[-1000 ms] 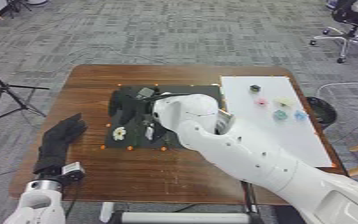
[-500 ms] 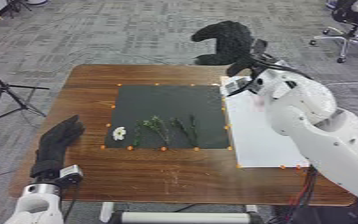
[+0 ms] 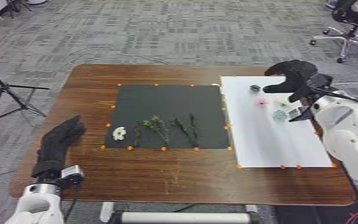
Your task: Arrange flowers
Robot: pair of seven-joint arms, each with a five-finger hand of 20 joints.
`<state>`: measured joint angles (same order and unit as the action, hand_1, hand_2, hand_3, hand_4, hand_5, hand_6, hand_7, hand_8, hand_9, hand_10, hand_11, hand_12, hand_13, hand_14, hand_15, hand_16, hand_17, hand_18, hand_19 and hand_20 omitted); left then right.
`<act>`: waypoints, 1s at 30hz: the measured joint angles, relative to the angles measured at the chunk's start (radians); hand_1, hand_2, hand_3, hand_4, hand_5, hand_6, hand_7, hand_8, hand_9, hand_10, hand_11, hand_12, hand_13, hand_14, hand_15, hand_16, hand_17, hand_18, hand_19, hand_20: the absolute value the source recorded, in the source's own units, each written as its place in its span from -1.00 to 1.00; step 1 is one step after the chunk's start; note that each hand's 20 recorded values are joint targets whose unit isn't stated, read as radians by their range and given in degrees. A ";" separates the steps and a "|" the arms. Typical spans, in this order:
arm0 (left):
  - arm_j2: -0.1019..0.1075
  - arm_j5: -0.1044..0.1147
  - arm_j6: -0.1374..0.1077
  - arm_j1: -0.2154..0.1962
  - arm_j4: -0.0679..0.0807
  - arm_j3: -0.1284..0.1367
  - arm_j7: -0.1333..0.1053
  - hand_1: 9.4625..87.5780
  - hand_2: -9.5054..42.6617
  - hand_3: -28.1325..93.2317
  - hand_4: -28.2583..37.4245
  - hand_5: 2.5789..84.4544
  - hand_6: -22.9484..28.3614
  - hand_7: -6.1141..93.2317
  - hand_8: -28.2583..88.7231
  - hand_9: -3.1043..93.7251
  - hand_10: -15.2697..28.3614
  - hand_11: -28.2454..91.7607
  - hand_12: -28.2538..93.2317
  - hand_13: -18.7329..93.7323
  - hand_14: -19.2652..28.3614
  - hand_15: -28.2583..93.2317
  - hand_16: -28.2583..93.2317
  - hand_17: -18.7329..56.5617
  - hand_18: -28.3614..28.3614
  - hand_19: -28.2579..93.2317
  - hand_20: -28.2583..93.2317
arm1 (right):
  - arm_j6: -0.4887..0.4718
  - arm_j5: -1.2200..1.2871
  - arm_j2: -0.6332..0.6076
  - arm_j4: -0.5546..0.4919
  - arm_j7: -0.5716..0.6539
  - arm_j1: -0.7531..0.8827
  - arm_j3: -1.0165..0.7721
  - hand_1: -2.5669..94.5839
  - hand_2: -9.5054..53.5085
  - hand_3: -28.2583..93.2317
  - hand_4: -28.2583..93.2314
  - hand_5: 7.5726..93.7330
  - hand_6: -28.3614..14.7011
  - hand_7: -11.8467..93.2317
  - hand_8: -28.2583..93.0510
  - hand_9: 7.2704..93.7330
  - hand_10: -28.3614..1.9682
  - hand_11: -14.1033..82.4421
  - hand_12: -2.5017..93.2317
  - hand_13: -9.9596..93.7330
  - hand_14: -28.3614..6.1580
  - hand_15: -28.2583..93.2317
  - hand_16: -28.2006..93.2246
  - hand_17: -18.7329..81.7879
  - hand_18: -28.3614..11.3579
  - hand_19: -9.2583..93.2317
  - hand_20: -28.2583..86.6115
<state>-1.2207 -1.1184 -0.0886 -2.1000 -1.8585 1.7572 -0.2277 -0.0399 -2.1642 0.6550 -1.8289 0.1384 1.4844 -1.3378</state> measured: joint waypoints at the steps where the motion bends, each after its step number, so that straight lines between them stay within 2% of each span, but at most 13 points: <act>1: 0.000 -0.002 0.003 0.000 0.000 0.000 0.002 -0.82 -0.30 0.63 -1.00 0.01 0.02 -0.67 -0.62 -0.05 0.31 -0.24 -0.33 -0.04 0.56 -0.23 -0.48 -0.45 0.50 -0.31 -0.26 | 0.000 -0.003 0.000 0.005 0.002 0.016 -0.001 -0.29 -1.00 0.60 -0.84 0.05 0.28 -0.47 -0.64 0.09 0.01 -0.55 -0.58 0.38 -0.10 0.14 -0.04 -0.08 -0.64 0.35 0.41; 9: 0.000 -0.037 0.033 0.001 -0.006 0.000 0.015 -0.81 -0.31 0.63 -1.00 0.01 0.02 -0.66 -0.62 -0.05 0.31 -0.24 -0.33 -0.04 0.56 -0.23 -0.48 -0.45 0.50 -0.31 -0.26 | -0.027 -0.092 0.028 0.068 0.006 0.117 -0.027 -0.27 -1.00 0.62 -0.84 0.05 0.29 -0.45 -0.65 0.09 0.01 -0.55 -0.57 0.42 -0.09 0.18 -0.03 -0.06 -0.64 0.39 0.43; 16: 0.001 -0.040 0.036 0.001 -0.008 -0.002 0.017 -0.82 -0.31 0.63 -1.00 0.01 0.02 -0.66 -0.62 -0.05 0.31 -0.24 -0.33 -0.04 0.55 -0.23 -0.48 -0.45 0.50 -0.31 -0.25 | -0.040 -0.099 0.061 0.130 0.039 0.157 -0.085 -0.18 -1.00 0.62 -0.86 0.08 0.29 -0.43 -0.65 0.13 0.01 -0.52 -0.57 0.46 -0.04 0.24 -0.03 -0.03 -0.64 0.45 0.45; 20: 0.000 -0.040 0.038 0.001 -0.009 -0.002 0.017 -0.82 -0.31 0.63 -1.00 0.01 0.02 -0.67 -0.62 -0.05 0.30 -0.24 -0.33 -0.04 0.55 -0.23 -0.48 -0.44 0.50 -0.31 -0.26 | -0.033 -0.099 0.062 0.142 0.063 0.167 -0.086 -0.07 -1.00 0.60 -0.86 0.19 0.36 -0.38 -0.67 0.31 0.03 -0.43 -0.56 0.53 0.04 0.31 -0.02 0.02 -0.65 0.52 0.48; 22: -0.001 -0.040 0.039 0.000 -0.009 -0.002 0.017 -0.82 -0.31 0.63 -1.00 0.01 0.02 -0.67 -0.62 -0.05 0.31 -0.24 -0.33 -0.04 0.55 -0.23 -0.48 -0.44 0.50 -0.31 -0.26 | -0.008 -0.099 0.062 0.152 0.076 0.167 -0.072 -0.03 -1.00 0.59 -0.86 0.24 0.40 -0.36 -0.68 0.43 0.05 -0.36 -0.55 0.56 0.07 0.35 -0.01 0.04 -0.66 0.56 0.50; 26: -0.002 -0.040 0.039 0.000 -0.009 -0.002 0.016 -0.82 -0.31 0.63 -1.00 0.01 0.02 -0.66 -0.62 -0.05 0.30 -0.24 -0.33 -0.04 0.55 -0.23 -0.48 -0.44 0.50 -0.31 -0.26 | 0.103 -0.089 0.062 0.169 0.087 0.166 -0.024 0.05 -1.00 0.50 -0.87 0.33 0.41 -0.35 -0.45 0.55 0.09 -0.29 -0.53 0.61 0.12 0.38 0.00 0.07 -0.68 0.61 0.52; 30: -0.003 -0.040 0.040 0.000 -0.009 -0.002 0.015 -0.81 -0.31 0.63 -1.00 0.01 0.02 -0.66 -0.62 -0.05 0.30 -0.24 -0.33 -0.04 0.55 -0.23 -0.48 -0.44 0.50 -0.31 -0.25 | 0.170 -0.084 0.062 0.177 0.082 0.162 0.020 0.15 -1.00 0.41 -0.83 0.47 0.42 -0.34 -0.39 0.67 0.16 -0.34 -0.42 0.66 0.16 0.40 0.01 0.11 -0.69 0.66 0.52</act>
<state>-1.2238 -1.1582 -0.0490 -2.0996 -1.8677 1.7553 -0.2127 0.1303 -2.2481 0.7167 -1.6516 0.2209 1.6460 -1.3176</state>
